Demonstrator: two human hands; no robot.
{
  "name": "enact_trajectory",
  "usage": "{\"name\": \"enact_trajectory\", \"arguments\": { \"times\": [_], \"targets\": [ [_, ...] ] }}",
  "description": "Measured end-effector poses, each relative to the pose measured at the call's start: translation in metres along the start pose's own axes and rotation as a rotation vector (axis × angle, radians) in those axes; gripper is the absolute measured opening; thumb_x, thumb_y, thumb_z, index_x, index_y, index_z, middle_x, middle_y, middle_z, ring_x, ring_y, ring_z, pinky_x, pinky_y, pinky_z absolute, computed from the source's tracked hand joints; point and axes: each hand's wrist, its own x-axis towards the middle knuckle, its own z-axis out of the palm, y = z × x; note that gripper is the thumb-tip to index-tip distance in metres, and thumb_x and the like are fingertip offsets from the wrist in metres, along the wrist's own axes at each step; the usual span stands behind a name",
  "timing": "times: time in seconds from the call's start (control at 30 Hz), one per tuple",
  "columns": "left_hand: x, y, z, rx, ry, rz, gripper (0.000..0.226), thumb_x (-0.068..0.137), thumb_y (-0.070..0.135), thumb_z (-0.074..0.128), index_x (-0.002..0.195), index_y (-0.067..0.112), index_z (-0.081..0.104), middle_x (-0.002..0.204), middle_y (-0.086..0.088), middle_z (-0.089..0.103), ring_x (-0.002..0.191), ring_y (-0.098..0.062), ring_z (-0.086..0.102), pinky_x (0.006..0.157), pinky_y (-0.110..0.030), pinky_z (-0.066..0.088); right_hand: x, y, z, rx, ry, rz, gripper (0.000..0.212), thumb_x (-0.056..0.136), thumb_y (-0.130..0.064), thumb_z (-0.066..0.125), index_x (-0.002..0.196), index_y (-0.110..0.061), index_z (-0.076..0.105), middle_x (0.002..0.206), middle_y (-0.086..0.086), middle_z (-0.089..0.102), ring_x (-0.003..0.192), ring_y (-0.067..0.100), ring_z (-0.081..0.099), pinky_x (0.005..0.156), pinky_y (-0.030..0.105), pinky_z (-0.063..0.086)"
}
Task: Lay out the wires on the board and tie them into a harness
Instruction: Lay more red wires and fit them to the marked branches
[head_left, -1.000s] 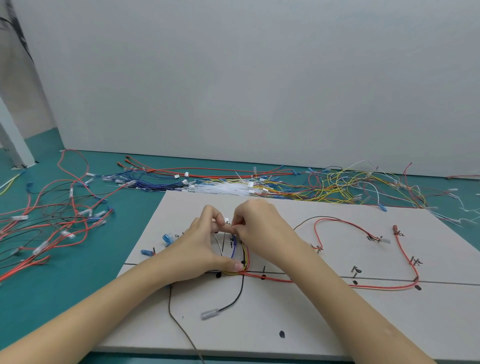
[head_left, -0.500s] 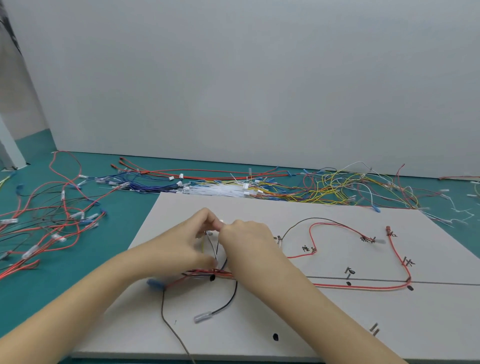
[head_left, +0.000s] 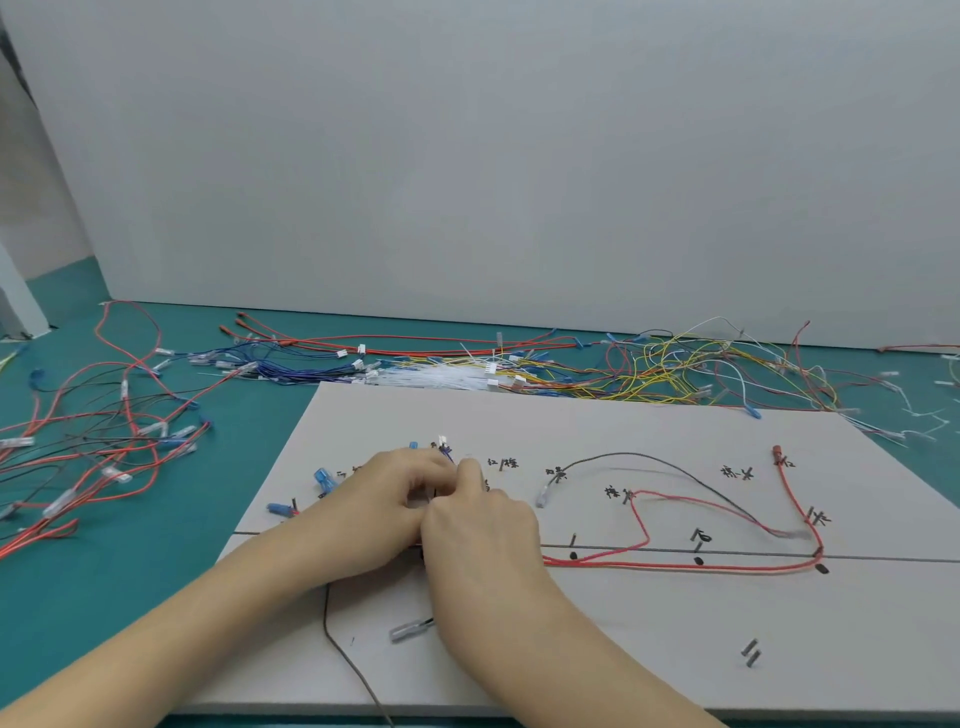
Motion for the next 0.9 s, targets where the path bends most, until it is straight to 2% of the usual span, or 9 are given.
{"name": "enact_trajectory", "arguments": {
  "times": [0.1,0.2,0.27,0.37,0.47,0.6,0.7,0.8,0.9],
  "targets": [
    [0.0,0.002,-0.002,0.023,0.001,0.019,0.03,0.079,-0.005,0.061,0.091,0.016,0.077,0.098,0.003,0.069,0.098,-0.014,0.063,0.088,-0.04,0.049,-0.006,0.001,-0.001,0.02,-0.021,0.009,0.044,0.097,-0.006,0.041,0.14,-0.002,0.04,0.141,0.016,0.029,0.119,0.031,0.048,0.077,0.031,0.028],
    [0.0,0.001,-0.002,0.03,-0.014,0.039,0.025,0.083,0.002,0.062,0.092,0.021,0.077,0.097,0.008,0.069,0.098,-0.01,0.062,0.088,-0.034,0.049,-0.013,0.002,-0.004,0.066,-0.034,-0.001,0.043,0.096,-0.003,0.038,0.139,-0.002,0.04,0.142,0.014,0.026,0.119,0.031,0.046,0.078,0.031,0.028],
    [0.0,-0.001,0.0,0.021,-0.004,0.024,0.018,0.089,0.007,0.062,0.088,0.019,0.076,0.098,0.011,0.067,0.097,-0.007,0.062,0.088,-0.031,0.048,-0.02,0.002,-0.003,0.08,-0.041,-0.024,0.043,0.094,0.001,0.036,0.137,-0.002,0.04,0.142,0.014,0.025,0.116,0.031,0.046,0.073,0.031,0.025],
    [-0.001,-0.003,0.002,-0.006,0.023,-0.027,0.021,0.092,0.013,0.062,0.078,0.019,0.077,0.097,0.018,0.065,0.097,-0.003,0.061,0.088,-0.026,0.046,-0.031,0.006,0.002,0.108,-0.043,-0.041,0.044,0.091,0.005,0.033,0.134,-0.004,0.039,0.138,0.013,0.029,0.111,0.031,0.051,0.055,0.03,0.022],
    [0.0,-0.004,0.004,0.04,0.034,-0.002,0.019,0.09,0.022,0.067,0.073,0.025,0.077,0.096,0.023,0.065,0.098,-0.001,0.061,0.089,-0.023,0.045,-0.04,0.015,0.009,0.145,-0.031,-0.023,0.051,0.09,0.002,0.037,0.138,-0.012,0.032,0.134,0.007,0.033,0.11,0.03,0.051,0.053,0.033,0.02],
    [0.0,-0.005,0.006,0.067,0.069,0.029,0.01,0.083,0.026,0.075,0.074,0.024,0.077,0.093,0.022,0.065,0.095,-0.002,0.062,0.087,-0.024,0.047,-0.049,0.025,0.011,0.239,0.037,0.046,0.051,0.087,-0.003,0.039,0.132,-0.026,0.031,0.12,-0.004,0.036,0.098,0.026,0.05,0.046,0.019,0.016],
    [-0.001,-0.003,0.006,0.062,0.089,0.077,0.003,0.082,0.023,0.077,0.08,0.025,0.078,0.09,0.018,0.067,0.093,-0.005,0.063,0.087,-0.025,0.047,-0.056,0.03,0.014,0.288,0.057,0.066,0.044,0.086,-0.006,0.035,0.121,-0.033,0.028,0.116,-0.007,0.037,0.081,0.025,0.038,0.05,0.019,0.024],
    [-0.003,-0.001,0.008,0.142,0.088,0.134,0.005,0.085,0.025,0.072,0.082,0.026,0.077,0.088,0.017,0.069,0.094,-0.005,0.059,0.086,-0.025,0.044,-0.065,0.046,0.012,0.359,0.089,0.11,0.034,0.089,-0.011,0.037,0.108,-0.038,0.028,0.112,-0.01,0.043,0.083,0.021,0.041,0.071,0.035,0.038],
    [-0.005,0.002,0.008,0.245,0.077,0.15,0.017,0.084,0.038,0.063,0.079,0.026,0.075,0.085,0.016,0.068,0.093,-0.002,0.056,0.084,-0.023,0.044,-0.07,0.076,0.001,0.38,0.106,0.205,0.018,0.093,-0.019,0.043,0.1,-0.034,0.036,0.087,-0.012,0.048,0.086,0.017,0.048,0.078,0.032,0.041]
  ]
}}
